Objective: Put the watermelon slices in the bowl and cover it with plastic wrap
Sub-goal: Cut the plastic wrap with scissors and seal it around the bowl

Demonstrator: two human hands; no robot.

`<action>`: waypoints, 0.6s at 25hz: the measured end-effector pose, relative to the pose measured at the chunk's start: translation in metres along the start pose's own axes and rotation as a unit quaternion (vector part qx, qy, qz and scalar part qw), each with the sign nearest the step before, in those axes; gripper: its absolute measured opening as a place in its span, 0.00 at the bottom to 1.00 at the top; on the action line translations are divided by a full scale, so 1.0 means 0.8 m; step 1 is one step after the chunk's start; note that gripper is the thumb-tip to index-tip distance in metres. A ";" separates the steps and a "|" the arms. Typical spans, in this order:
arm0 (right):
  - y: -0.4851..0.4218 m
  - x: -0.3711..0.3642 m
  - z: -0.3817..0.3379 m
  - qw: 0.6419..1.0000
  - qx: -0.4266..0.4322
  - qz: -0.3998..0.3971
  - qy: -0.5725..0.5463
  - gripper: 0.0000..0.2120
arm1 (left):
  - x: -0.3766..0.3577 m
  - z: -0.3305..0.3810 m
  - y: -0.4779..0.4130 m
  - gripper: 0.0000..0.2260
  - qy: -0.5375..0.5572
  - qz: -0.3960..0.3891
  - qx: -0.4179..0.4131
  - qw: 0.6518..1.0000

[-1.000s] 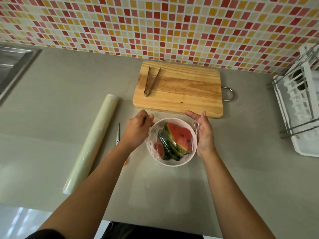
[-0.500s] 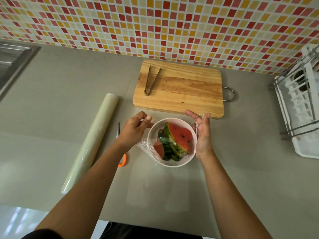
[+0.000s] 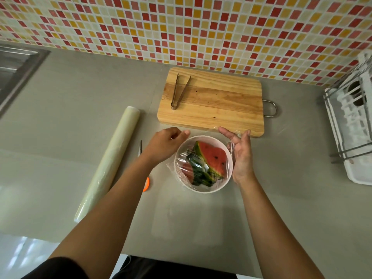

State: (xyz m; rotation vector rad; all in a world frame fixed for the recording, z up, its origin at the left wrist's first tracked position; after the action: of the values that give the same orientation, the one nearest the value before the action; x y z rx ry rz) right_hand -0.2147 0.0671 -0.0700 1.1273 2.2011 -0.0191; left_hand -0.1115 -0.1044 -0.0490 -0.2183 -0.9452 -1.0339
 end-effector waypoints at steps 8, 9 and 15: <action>-0.003 0.001 -0.001 1.000 -0.007 0.008 -0.006 0.33 | -0.002 -0.009 -0.009 0.10 0.146 -0.064 -0.009 0.987; -0.003 0.001 0.000 1.000 -0.009 0.009 -0.005 0.33 | 0.000 -0.009 -0.009 0.09 0.171 -0.061 -0.013 0.983; -0.003 0.004 0.003 0.999 0.000 0.039 0.036 0.33 | -0.017 -0.011 -0.005 0.11 0.155 0.009 0.002 0.988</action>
State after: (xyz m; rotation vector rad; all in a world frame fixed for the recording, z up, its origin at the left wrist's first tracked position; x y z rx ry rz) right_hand -0.2166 0.0671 -0.0743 1.2318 2.2173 0.0551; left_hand -0.1119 -0.1032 -0.0658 -0.0594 -0.6621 -1.0146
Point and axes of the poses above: each hand's wrist, its own y-axis away from the middle knuckle, its own x-axis out of the back of the hand, z = x × y, the point moved 7 cm from there along -y, towards the middle knuckle, and after that the axes turned 14 degrees about -y, right-handed, at the moved point
